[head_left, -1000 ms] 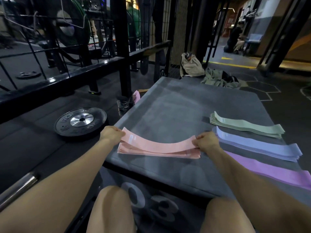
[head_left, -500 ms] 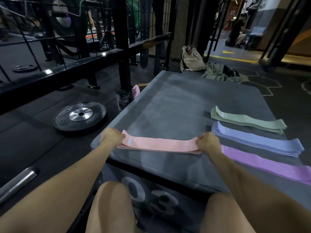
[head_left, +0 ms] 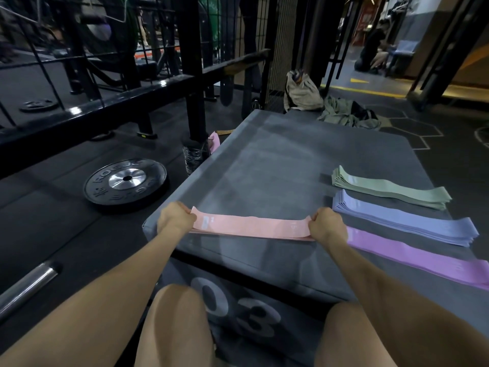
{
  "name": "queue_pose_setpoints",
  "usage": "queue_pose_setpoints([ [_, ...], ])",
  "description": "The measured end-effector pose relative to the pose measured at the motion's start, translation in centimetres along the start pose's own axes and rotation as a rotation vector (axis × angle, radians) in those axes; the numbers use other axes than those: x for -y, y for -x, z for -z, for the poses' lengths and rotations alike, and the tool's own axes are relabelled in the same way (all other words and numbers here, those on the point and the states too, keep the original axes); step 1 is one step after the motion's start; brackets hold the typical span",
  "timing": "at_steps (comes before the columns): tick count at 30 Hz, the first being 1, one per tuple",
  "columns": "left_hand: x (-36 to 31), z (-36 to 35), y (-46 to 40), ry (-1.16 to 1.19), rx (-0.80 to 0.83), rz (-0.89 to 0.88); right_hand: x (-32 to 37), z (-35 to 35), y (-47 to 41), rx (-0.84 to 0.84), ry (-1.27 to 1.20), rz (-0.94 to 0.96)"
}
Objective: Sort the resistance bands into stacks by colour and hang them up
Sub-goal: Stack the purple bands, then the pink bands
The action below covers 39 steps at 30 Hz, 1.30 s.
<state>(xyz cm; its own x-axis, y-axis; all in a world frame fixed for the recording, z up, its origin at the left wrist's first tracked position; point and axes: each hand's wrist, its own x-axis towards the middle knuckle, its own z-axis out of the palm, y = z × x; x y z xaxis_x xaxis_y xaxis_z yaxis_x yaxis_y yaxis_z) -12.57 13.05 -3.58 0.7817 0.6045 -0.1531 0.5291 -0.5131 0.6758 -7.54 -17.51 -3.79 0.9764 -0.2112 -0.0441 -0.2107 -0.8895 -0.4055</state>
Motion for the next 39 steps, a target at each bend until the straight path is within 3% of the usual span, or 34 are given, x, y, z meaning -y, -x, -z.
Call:
queue_pose_setpoints([
  [23,0.8,-0.5,-0.5,-0.055,0.033,0.063,0.1,-0.3,1.4,-0.001,0.096,0.02],
  [32,0.4,-0.3,-1.3,-0.165,0.114,0.104,4.5,-0.1,1.9,0.014,0.023,0.313],
  [36,0.2,-0.6,-1.5,-0.198,0.112,0.122,7.4,-2.2,3.6,0.205,0.005,0.602],
  [39,0.1,-0.6,-1.7,-0.235,0.126,0.109,7.6,-3.5,3.9,0.322,0.072,0.704],
])
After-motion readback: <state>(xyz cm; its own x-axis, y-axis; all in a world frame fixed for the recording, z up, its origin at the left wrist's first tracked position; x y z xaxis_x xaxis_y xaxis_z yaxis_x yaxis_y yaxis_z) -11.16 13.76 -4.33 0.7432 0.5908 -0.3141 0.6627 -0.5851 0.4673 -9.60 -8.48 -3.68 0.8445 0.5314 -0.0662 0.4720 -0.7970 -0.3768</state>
